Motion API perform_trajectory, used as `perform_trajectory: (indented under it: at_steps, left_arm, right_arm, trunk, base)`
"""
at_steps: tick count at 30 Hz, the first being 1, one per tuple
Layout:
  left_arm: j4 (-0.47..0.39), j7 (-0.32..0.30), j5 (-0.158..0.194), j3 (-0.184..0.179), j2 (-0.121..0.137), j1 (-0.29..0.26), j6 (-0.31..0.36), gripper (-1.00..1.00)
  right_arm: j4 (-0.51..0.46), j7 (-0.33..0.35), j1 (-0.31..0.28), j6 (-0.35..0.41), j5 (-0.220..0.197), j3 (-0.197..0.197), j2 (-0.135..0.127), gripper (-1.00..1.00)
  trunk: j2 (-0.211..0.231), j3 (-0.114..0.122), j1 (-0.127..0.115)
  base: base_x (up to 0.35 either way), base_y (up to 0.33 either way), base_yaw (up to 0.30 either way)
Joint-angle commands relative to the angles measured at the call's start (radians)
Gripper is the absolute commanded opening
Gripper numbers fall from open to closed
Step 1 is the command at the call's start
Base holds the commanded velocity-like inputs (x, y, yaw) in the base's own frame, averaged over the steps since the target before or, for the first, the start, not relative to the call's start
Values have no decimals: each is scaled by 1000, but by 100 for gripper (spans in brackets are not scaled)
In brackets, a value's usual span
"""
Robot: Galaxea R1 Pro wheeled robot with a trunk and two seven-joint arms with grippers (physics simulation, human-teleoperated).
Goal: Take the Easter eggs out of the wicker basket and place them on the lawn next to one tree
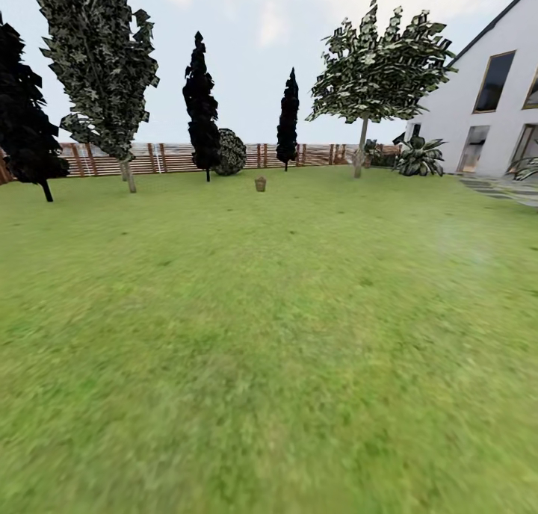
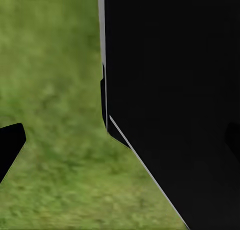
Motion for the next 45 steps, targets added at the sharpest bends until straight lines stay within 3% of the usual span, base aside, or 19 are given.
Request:
perform_trajectory:
  at_steps: [1,45]
  left_arm:
    - [-2,-1,0,0,0,1,-1,100]
    - [-2,-1,0,0,0,1,0,100]
  right_arm:
    - [2,0,-1,0,1,0,0,100]
    - [2,0,-1,0,2,2,0,100]
  trunk:
    - [0,-1,1]
    - [0,-1,1]
  base:
    - [337,0,0]
    - [337,0,0]
